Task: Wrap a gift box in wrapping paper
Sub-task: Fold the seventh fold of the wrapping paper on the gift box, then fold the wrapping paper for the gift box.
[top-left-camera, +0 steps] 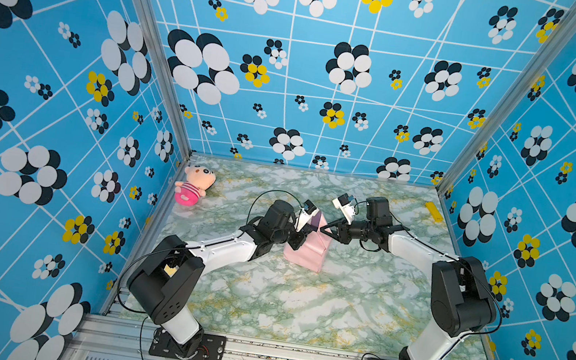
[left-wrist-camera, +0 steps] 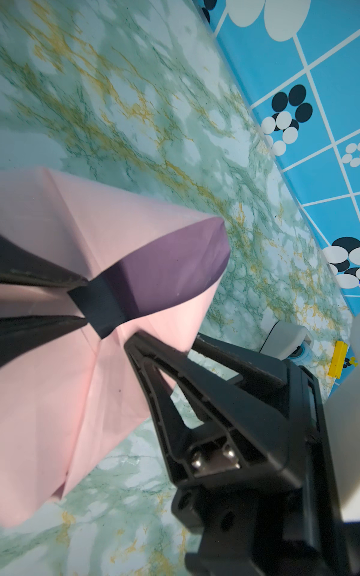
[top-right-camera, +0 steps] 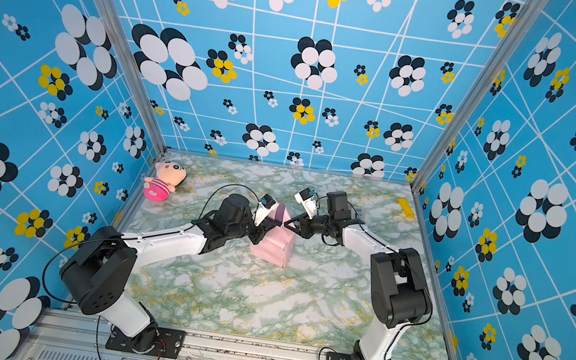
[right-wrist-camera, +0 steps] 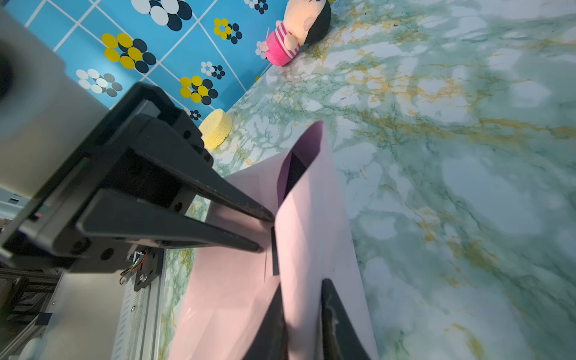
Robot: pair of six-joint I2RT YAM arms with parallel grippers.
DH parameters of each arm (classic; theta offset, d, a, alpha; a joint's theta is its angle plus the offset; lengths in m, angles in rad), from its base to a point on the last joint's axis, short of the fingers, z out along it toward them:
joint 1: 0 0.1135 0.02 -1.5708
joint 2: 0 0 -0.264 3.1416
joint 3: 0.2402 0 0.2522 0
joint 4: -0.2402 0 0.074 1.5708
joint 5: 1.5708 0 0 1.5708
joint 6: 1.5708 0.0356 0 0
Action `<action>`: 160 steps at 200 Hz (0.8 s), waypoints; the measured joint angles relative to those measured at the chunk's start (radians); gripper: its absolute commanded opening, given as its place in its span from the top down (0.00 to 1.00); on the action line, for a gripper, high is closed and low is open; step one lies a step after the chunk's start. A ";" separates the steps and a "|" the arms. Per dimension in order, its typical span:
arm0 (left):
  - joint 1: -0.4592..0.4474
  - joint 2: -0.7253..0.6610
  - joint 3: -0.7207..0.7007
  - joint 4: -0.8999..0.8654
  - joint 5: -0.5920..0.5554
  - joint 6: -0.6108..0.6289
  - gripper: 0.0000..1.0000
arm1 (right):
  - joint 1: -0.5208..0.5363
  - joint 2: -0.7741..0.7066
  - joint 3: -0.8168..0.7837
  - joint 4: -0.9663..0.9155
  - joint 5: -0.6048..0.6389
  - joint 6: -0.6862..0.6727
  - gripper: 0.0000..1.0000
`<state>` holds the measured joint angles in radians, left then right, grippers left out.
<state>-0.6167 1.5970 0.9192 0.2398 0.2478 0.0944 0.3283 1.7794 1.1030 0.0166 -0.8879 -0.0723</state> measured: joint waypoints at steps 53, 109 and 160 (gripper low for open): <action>0.002 0.002 0.000 0.001 0.011 0.003 0.80 | 0.011 0.045 0.031 0.058 0.002 0.044 1.00; 0.003 0.002 0.002 0.000 0.020 0.000 0.68 | 0.012 0.045 0.021 0.093 0.018 0.042 1.00; 0.034 -0.001 0.033 -0.064 0.087 -0.013 0.58 | 0.012 0.045 0.018 0.100 0.023 -0.006 1.00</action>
<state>-0.5831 1.5959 0.9524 0.1761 0.3347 0.0814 0.3401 1.8244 1.1206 0.1165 -0.8654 -0.0784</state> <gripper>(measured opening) 0.422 0.048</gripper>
